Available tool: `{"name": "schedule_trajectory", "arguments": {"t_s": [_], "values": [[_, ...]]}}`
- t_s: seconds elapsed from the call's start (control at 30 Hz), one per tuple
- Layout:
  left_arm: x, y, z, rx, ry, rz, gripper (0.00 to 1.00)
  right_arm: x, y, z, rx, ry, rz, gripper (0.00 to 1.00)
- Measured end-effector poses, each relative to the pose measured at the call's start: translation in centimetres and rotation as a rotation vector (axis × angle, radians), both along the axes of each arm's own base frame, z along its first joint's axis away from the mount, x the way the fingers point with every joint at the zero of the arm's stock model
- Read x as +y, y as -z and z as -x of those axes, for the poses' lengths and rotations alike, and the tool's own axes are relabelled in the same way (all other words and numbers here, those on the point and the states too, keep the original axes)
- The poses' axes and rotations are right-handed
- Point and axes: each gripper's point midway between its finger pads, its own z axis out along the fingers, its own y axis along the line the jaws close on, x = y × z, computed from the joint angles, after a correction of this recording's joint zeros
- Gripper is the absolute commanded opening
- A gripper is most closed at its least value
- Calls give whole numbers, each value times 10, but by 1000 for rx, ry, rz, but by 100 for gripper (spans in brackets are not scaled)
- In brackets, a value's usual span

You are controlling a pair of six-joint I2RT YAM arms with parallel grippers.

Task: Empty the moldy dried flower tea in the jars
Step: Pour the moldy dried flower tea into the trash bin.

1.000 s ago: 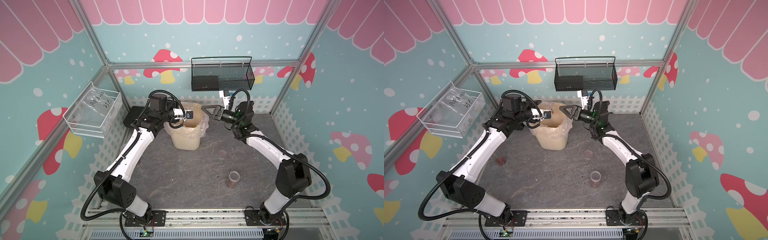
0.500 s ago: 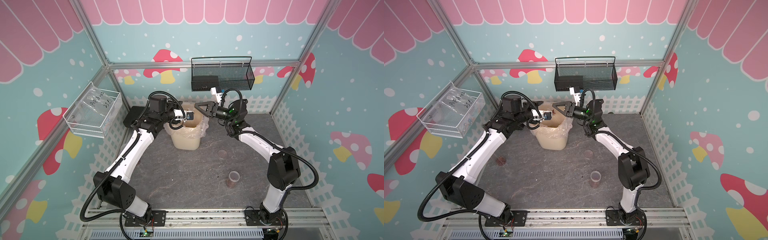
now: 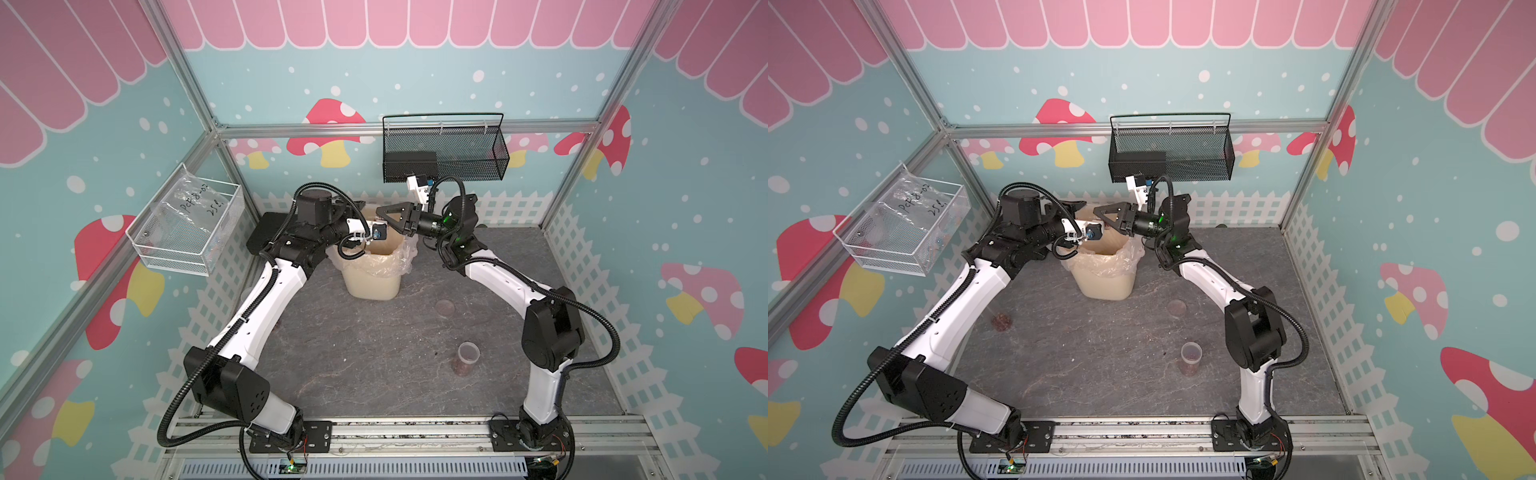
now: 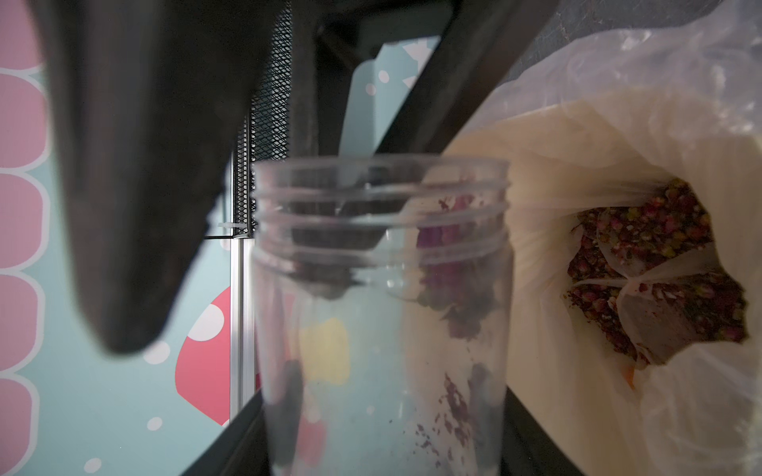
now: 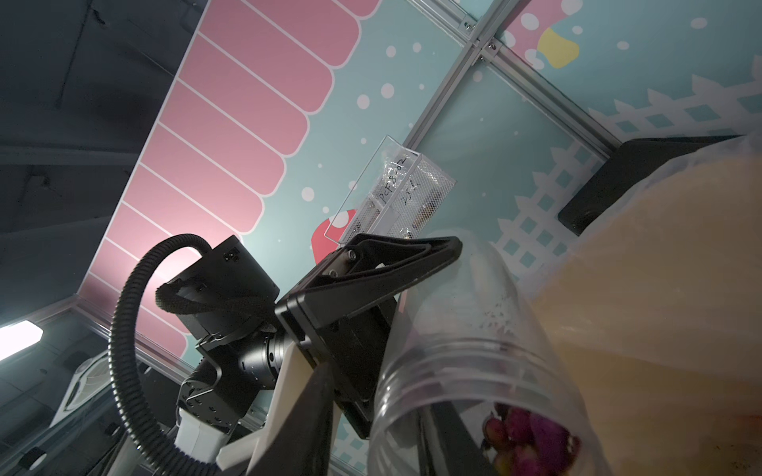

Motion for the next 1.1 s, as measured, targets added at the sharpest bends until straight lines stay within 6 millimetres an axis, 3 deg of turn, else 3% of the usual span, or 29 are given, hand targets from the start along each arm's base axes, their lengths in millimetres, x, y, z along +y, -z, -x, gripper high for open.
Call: {"name": "schedule_trajectory", "arguments": {"t_s": [0.3, 0.4, 0.63, 0.73, 0.8, 0.9, 1.1], "values": [[3, 4, -2, 0, -8, -12, 0, 7, 10, -3, 49, -6, 18, 0], [3, 4, -1, -7, -5, -6, 0, 8, 9, -3, 47, -10, 18, 0], [5, 3, 3, -27, -10, 20, 38, 10, 8, 2, 35, -29, 17, 0], [5, 1, 4, -39, -8, 48, 67, 9, 5, 4, 17, -34, 8, 0], [5, 0, 7, -45, -6, 78, 80, 9, 4, 6, -1, -41, 1, 0], [6, -11, 14, -52, -14, 188, 90, 7, 6, 6, -26, -30, -15, 0], [8, -34, 33, -77, -15, 374, 99, 1, 5, 7, -70, -1, -55, 0]]}}
